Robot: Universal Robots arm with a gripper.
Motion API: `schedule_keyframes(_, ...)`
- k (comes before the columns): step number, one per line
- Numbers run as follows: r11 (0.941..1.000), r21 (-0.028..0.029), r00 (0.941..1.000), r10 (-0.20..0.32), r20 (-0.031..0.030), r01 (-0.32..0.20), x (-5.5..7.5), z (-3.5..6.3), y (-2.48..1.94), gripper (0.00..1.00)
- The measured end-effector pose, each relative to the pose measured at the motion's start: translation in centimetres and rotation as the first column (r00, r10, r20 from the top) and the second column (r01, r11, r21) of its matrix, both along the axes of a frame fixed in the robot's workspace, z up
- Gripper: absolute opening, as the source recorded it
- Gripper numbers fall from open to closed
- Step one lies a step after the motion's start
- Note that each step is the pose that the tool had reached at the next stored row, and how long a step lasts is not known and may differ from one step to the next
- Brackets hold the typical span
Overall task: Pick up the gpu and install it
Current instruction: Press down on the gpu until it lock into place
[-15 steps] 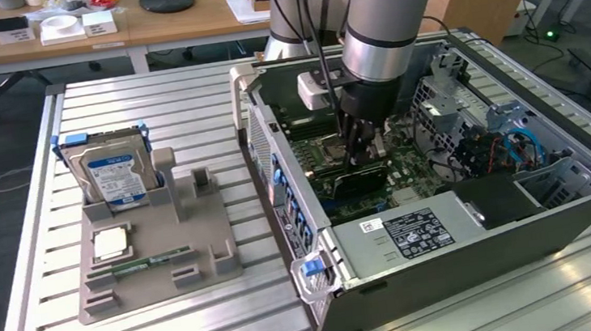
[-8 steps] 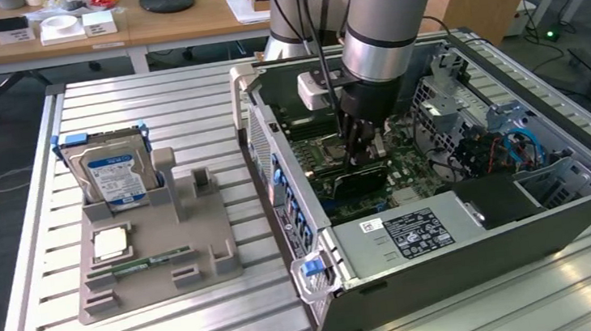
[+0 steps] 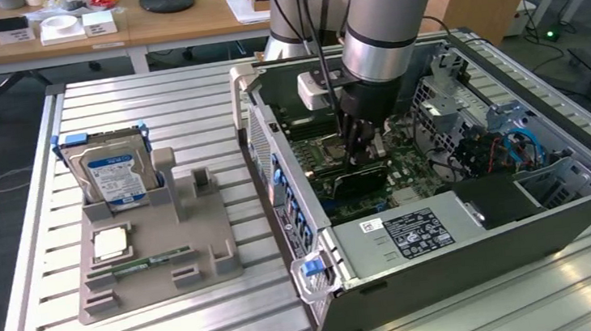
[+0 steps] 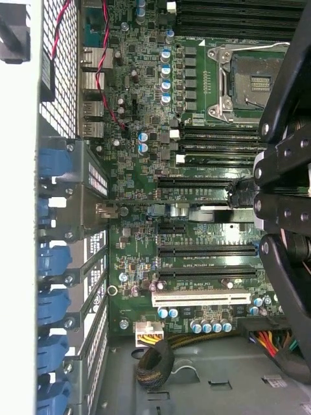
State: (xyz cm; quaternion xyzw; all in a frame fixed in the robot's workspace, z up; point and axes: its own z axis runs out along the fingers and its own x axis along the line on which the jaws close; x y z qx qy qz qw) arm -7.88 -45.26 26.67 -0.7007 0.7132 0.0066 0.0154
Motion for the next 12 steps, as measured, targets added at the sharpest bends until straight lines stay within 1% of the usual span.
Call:
schedule_keyframes(3,1.0,0.0007,1.0,0.0,-0.0002,0.0,-0.01,0.02,-0.02,0.11)
schedule_keyframes(6,1.0,0.0061,1.0,0.0,-0.0001,0.0,0.0,0.04,-0.03,0.11)
schedule_keyframes(8,1.0,0.0081,1.0,0.0,0.0,0.0,0.0,0.04,-0.04,0.11)
schedule_keyframes(12,1.0,0.0078,1.0,0.0,-0.0001,0.0,0.0,0.04,-0.05,0.11)
